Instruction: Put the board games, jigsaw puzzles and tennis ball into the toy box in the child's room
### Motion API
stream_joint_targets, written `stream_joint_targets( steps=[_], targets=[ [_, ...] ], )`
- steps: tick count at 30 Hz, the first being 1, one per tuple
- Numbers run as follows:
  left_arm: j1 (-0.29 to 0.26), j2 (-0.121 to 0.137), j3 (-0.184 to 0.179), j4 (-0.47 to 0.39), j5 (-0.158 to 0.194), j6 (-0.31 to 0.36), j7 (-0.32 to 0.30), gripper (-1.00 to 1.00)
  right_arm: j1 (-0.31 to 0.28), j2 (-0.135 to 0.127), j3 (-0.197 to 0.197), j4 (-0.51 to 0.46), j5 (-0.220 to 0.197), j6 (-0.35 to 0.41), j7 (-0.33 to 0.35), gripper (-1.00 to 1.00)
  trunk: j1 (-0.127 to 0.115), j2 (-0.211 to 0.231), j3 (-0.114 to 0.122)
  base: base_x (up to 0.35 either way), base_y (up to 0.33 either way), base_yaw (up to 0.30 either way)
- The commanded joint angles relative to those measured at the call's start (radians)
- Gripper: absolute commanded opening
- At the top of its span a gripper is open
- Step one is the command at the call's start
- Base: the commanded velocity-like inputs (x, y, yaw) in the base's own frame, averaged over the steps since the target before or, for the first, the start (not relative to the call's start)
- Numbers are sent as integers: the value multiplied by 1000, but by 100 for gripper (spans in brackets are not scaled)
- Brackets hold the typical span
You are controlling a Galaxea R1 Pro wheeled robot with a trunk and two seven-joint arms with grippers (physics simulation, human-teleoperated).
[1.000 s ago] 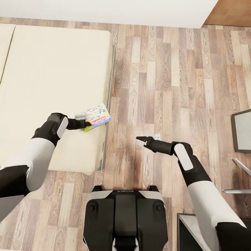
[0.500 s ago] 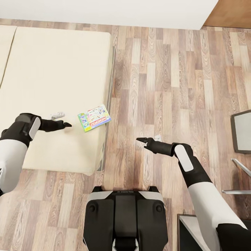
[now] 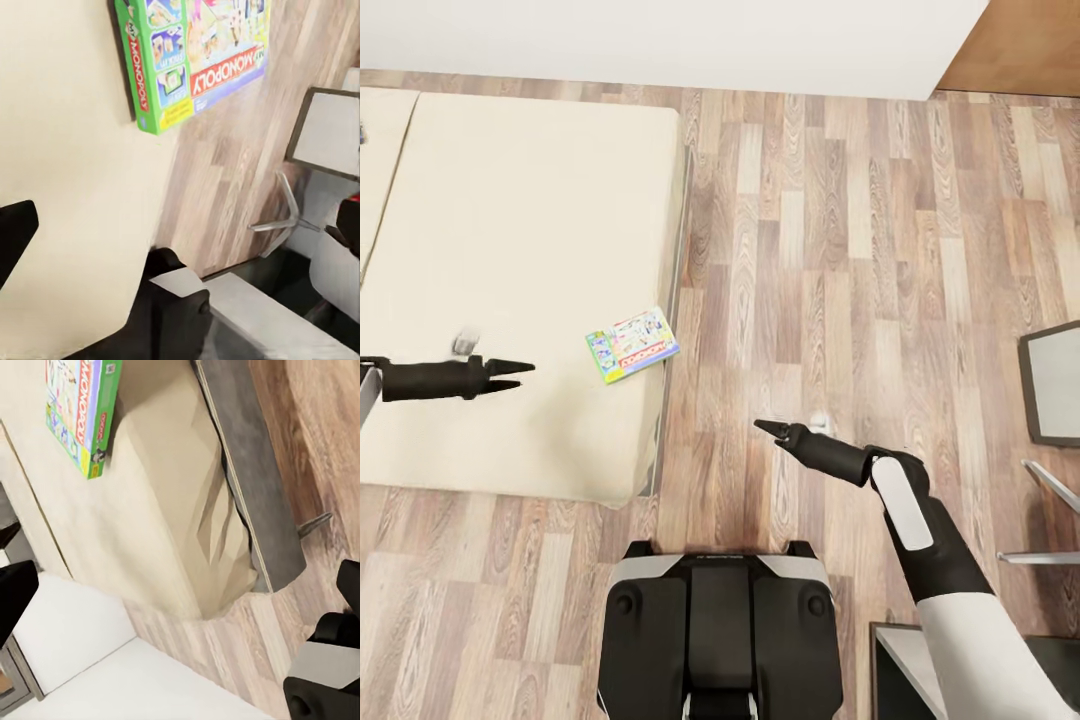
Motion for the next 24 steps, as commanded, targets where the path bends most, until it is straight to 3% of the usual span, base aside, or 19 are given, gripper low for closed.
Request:
stream_joint_targets(
  steps=[1, 5, 8, 11, 14, 18, 24],
  targets=[
    [25, 10, 1, 0, 3, 8, -59, 100, 35, 0, -2, -32, 7, -1, 8, 100, 1, -1, 1, 0, 0, 0],
    [99, 59, 2, 0, 10, -3, -177, 100, 137, -1, -2, -94, 11, -46, 11, 100, 1, -1, 7, 0, 0, 0],
    [172, 126, 5, 10, 16, -49, -311, 100, 245, -16, -2, -163, 12, -121, 17, 100, 1, -1, 12, 0, 0, 0],
    [223, 169, 9, 66, 41, -110, -312, 100, 346, -49, -1, -238, 12, -182, 31, 100, 1, -1, 17, 0, 0, 0],
    [241, 185, 11, 185, 83, -166, -312, 100, 398, -62, -2, -267, 12, -254, 63, 100, 1, -1, 22, 0, 0, 0],
    [251, 194, 13, 367, 127, -318, -312, 100, 458, -70, -3, -277, 13, -366, 163, 100, 1, -1, 28, 0, 0, 0],
    [255, 190, 13, 516, 142, -440, -312, 100, 485, -73, -3, -283, 18, -419, 262, 100, 1, -1, 38, 0, 0, 0]
  ],
)
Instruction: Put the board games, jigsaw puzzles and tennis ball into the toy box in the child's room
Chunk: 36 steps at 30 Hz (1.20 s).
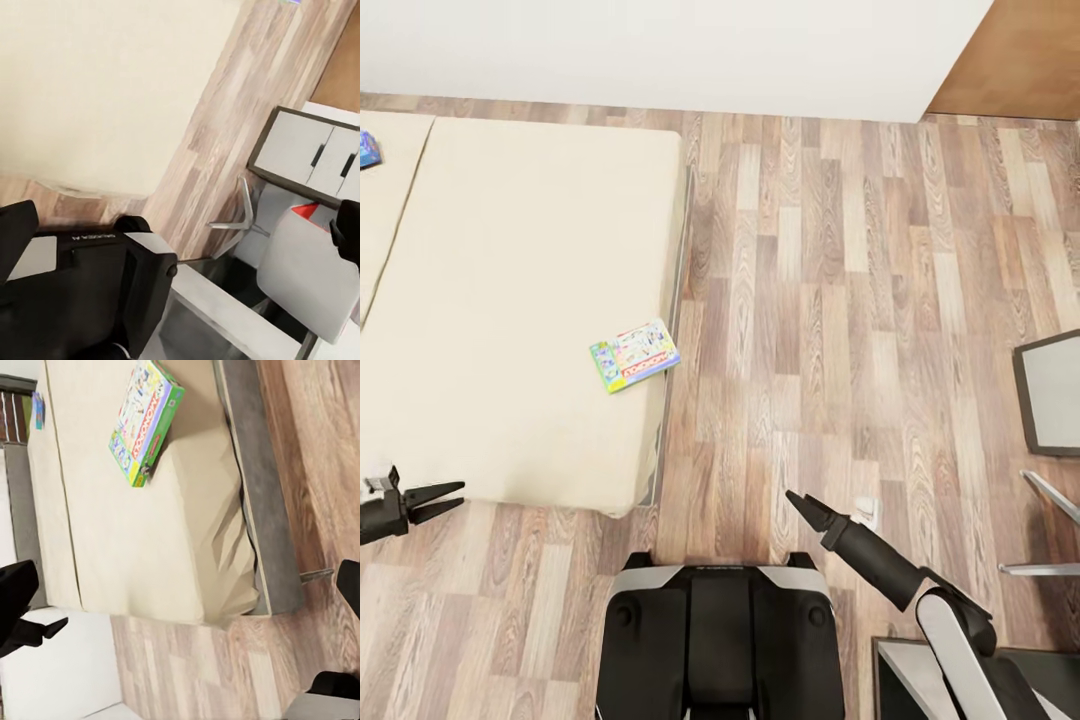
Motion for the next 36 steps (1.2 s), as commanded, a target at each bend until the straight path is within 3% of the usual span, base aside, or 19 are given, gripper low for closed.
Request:
stream_joint_targets(
  steps=[1, 12, 27, 36],
  targets=[
    [0, 0, 9, 5, -7, 4, -4, 100, 1, 0, -1, 0, -7, 7, 5, 100, 1, -1, 1, 0, 0, 0],
    [0, -8, 15, 19, -3, -23, -4, 100, 4, -27, -29, 21, -3, -2, 33, 100, 1, -1, 19, 0, 0, 0],
    [0, -47, 13, 20, -4, -24, -4, 100, 4, -32, -32, 28, -2, -2, 32, 100, 1, -1, 43, 0, 0, 0],
    [0, -53, 12, 19, -5, -24, -4, 100, 4, -31, -33, 31, -1, -3, 33, 100, 1, -1, 58, 0, 0, 0]
  ],
)
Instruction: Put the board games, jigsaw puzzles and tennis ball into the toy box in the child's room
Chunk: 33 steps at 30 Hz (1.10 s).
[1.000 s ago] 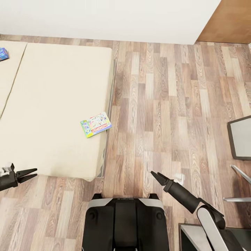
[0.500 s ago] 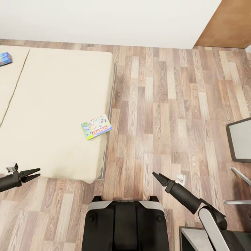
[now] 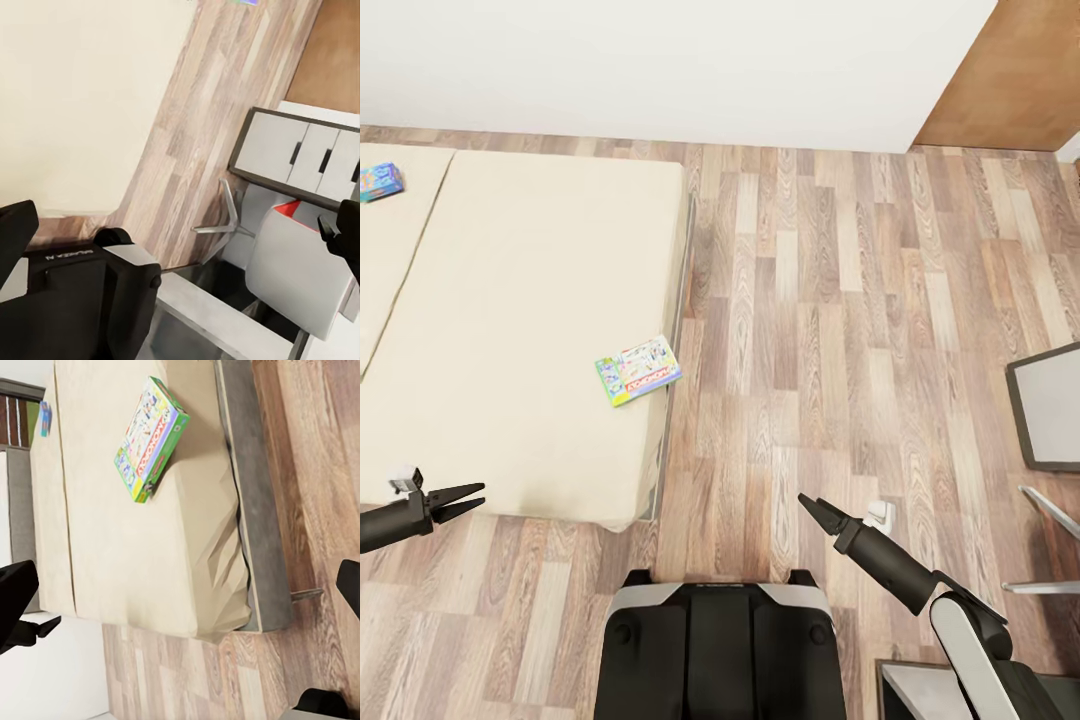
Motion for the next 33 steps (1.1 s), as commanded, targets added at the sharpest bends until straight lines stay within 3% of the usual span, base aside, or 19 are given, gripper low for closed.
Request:
stream_joint_targets(
  steps=[1, 10, 33],
  targets=[
    [0, 0, 7, 0, -8, 11, -4, 100, 0, 0, -1, 0, -8, 9, 0, 100, 1, -1, 1, 0, 0, 0],
    [0, -19, 6, -1, -8, 11, -4, 100, 0, 0, -2, 1, -7, 8, -1, 100, 1, -1, 16, 0, 0, 0],
    [0, -22, 6, -1, -9, 11, -4, 100, 0, 0, -2, 1, -7, 8, -2, 100, 1, -1, 54, 0, 0, 0]
  ],
)
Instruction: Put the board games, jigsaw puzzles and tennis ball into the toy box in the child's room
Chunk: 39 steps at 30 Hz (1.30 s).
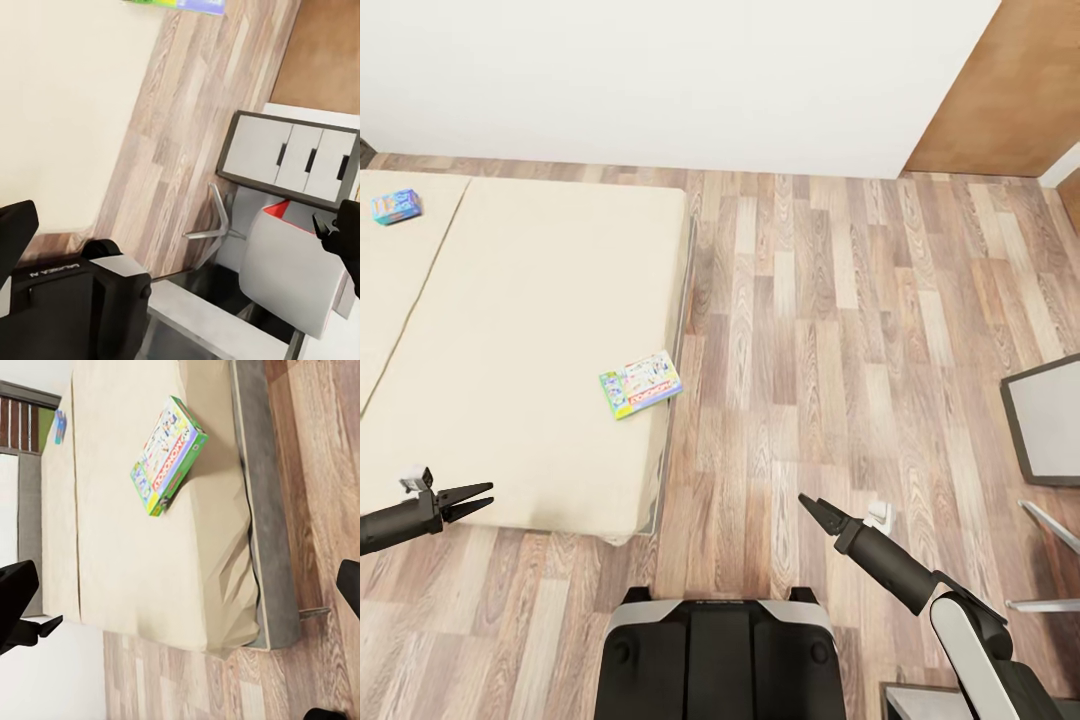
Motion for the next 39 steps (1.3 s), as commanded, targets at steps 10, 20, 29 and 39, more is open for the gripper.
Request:
stream_joint_targets(
  steps=[10, 20, 29, 39],
  targets=[
    [0, 0, 6, 0, -7, 11, -4, 100, 0, 0, -1, 1, -8, 9, -4, 100, 1, -1, 16, 0, 0, 0],
    [0, -1, 5, 0, -7, 11, -4, 100, 0, 0, -1, 1, -8, 9, -6, 100, 1, -1, 32, 0, 0, 0],
    [0, -1, 5, 0, -7, 11, -4, 100, 0, -2, -3, 1, -10, 9, -4, 100, 1, -1, 47, 0, 0, 0],
    [0, -8, 4, 0, -8, 12, -4, 100, 0, -3, -28, 1, -11, 11, 3, 100, 1, -1, 64, 0, 0, 0]
  ],
)
